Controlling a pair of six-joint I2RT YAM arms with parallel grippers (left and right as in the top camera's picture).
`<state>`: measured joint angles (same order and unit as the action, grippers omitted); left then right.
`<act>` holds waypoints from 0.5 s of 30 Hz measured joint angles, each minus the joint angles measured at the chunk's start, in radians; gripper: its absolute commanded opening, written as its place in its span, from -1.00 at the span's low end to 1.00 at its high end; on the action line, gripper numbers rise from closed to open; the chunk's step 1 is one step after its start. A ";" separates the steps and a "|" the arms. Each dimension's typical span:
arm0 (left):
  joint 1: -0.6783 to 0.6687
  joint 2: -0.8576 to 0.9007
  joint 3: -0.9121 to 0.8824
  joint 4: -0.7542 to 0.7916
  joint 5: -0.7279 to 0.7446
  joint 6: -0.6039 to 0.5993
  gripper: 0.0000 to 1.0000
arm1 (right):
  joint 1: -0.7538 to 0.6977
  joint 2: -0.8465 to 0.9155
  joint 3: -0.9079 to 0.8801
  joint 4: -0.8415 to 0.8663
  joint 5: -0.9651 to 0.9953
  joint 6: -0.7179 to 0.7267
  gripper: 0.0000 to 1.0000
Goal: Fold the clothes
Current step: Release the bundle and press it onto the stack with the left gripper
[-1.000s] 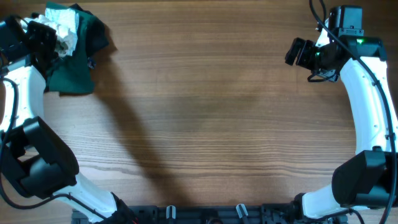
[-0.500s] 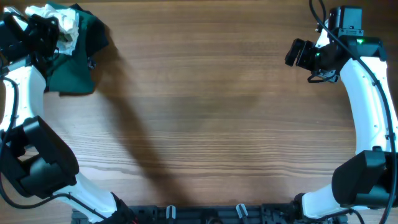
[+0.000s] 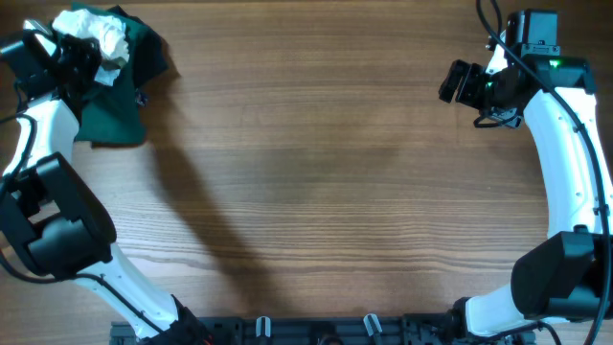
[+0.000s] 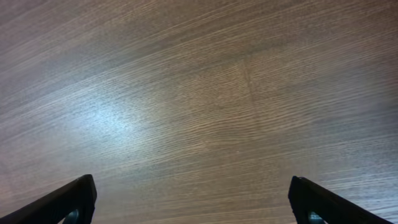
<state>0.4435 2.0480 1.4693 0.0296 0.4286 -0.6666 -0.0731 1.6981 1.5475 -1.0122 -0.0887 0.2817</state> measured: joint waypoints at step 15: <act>0.112 0.017 0.000 -0.079 0.007 0.018 -0.04 | 0.000 0.000 0.000 -0.004 0.000 0.001 0.99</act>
<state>0.5556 2.0647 1.4693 -0.0490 0.4358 -0.6483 -0.0731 1.6981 1.5475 -1.0164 -0.0887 0.2829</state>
